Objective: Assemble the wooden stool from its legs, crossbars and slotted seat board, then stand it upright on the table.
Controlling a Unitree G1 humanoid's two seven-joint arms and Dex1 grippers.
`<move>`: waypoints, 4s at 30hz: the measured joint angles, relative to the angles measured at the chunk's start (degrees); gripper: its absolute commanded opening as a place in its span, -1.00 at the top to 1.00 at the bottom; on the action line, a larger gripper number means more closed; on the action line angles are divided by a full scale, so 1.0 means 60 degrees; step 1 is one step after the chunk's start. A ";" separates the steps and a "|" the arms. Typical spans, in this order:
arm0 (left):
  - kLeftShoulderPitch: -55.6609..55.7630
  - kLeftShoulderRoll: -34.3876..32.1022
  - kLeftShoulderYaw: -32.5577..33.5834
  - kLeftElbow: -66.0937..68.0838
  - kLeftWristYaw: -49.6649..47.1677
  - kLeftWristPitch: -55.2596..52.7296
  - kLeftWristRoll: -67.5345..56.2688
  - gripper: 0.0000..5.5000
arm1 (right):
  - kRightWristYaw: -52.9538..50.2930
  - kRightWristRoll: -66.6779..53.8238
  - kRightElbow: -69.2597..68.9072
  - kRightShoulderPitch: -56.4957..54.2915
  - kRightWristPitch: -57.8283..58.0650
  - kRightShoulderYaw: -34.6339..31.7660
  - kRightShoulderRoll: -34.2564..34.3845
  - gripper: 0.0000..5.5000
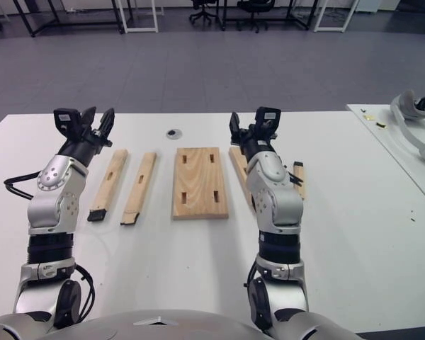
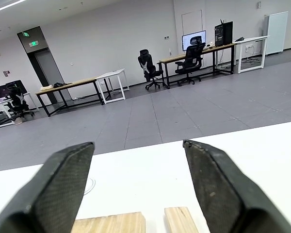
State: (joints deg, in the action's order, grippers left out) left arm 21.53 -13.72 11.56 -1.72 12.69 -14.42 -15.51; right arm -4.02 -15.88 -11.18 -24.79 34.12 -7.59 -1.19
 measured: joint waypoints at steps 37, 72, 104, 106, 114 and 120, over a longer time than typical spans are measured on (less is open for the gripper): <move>-0.0173 -0.1203 0.0415 0.3057 -0.1091 -0.0529 0.1406 -0.15 | -0.0003 0.0020 0.0186 0.0058 -0.0104 -0.0087 0.0112 -0.23; -0.0362 -0.2899 -0.0109 0.7012 0.1474 0.0634 0.1574 0.79 | -0.0112 0.0063 0.0149 0.0119 -0.0263 0.0058 0.0308 -0.23; 0.1231 -0.0041 -0.2329 -0.0574 0.4666 0.0135 -0.2309 0.86 | 0.1933 -0.8540 -0.0244 -0.2230 0.2779 -0.1311 -0.0494 -0.23; 0.1226 -0.0038 -0.2379 -0.0562 0.4642 0.0482 -0.1931 0.86 | 0.1782 -0.8555 -0.0174 -0.2221 0.2762 -0.1312 -0.0489 -0.23; 0.1189 -0.0045 -0.2380 -0.0090 0.4401 0.1413 -0.0927 0.86 | 0.1579 -0.8574 -0.0161 -0.2111 0.2747 -0.1148 -0.0541 -0.23; 0.1189 -0.0006 -0.2473 -0.0067 0.4466 0.1625 -0.0704 0.86 | 0.1573 -0.8351 -0.0156 -0.2075 0.2738 -0.0875 -0.0535 -0.23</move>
State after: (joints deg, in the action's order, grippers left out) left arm 28.66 -13.75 -3.28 -2.13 39.48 -4.67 -19.74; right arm 5.42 -65.99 -12.11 -37.24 50.55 -12.84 -4.40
